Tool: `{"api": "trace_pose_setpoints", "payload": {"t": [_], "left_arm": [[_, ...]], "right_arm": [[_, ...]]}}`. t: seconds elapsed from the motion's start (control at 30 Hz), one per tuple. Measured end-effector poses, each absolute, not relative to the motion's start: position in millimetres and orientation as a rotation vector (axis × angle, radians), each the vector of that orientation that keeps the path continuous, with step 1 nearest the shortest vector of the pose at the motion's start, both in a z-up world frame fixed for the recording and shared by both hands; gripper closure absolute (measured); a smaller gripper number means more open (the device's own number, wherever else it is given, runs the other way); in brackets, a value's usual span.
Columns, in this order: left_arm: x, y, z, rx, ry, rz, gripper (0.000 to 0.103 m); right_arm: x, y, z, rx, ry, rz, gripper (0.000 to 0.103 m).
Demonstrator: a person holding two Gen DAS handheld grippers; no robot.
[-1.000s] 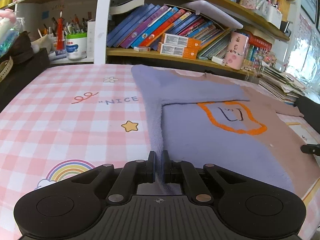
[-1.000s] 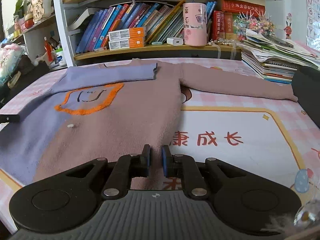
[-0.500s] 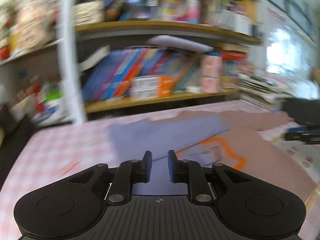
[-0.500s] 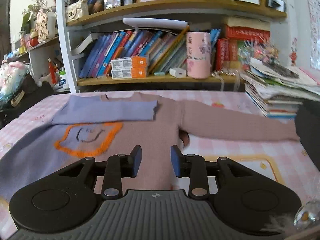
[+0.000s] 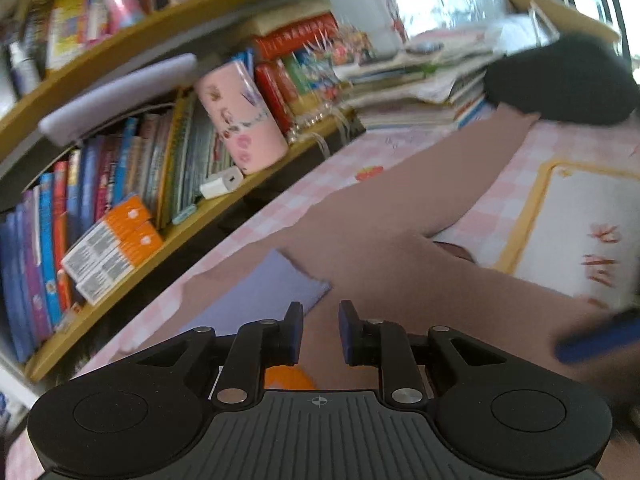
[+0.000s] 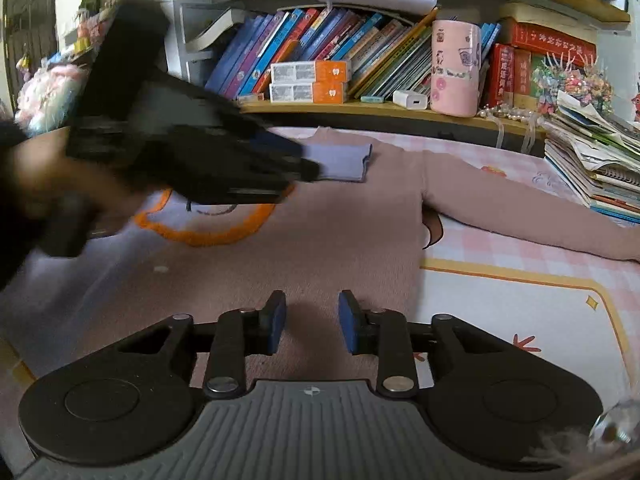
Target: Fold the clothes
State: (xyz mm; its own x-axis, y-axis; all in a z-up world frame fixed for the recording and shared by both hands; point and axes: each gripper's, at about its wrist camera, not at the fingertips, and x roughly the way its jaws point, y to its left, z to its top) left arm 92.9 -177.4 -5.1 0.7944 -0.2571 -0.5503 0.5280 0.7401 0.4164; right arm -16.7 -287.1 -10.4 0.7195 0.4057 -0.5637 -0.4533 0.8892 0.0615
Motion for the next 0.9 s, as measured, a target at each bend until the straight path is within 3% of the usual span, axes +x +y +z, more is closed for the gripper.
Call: {"api": "trace_pose_setpoints", "payload": {"t": [0.33,0.9], "left_arm": [[119,-203,-33,0.762,0.438,-0.370,0.081],[123,-210,-41,0.835,0.403,-0.293,0.081]], "right_arm": [[-19,-285,-12,-0.102,0.607,0.506,0.059],[-21,-282,-12,-0.117,0.606,0.505,0.058]]}}
